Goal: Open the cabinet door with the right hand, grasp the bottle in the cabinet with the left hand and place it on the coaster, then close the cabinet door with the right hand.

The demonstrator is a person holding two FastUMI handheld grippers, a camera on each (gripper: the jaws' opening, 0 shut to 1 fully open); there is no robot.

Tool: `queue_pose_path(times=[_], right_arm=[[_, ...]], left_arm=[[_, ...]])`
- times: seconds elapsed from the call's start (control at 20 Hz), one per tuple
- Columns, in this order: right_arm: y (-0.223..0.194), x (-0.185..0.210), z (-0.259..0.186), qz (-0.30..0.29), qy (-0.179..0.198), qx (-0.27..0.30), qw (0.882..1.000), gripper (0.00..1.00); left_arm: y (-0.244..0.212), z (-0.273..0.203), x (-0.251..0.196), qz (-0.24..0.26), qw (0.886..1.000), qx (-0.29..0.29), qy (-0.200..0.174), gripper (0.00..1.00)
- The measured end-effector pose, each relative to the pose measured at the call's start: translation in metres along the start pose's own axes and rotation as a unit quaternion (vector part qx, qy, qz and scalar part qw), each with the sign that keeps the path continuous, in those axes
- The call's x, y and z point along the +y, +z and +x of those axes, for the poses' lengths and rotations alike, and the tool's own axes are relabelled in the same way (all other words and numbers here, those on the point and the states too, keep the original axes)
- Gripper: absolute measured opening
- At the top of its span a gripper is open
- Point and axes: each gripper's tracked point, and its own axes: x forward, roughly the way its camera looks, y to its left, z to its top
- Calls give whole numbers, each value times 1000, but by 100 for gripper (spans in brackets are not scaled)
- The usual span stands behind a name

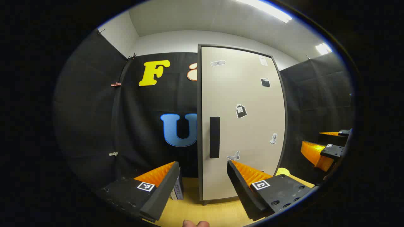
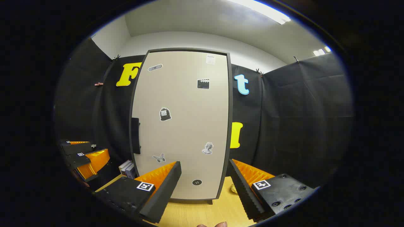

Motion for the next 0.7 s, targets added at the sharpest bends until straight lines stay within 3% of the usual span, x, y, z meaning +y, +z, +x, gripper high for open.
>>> queue_pose_path(times=[0.7], right_arm=[[-2,9,-7,8,20,7,1000,97]], left_arm=[[5,-12,14,18,1000,-11,21,95]])
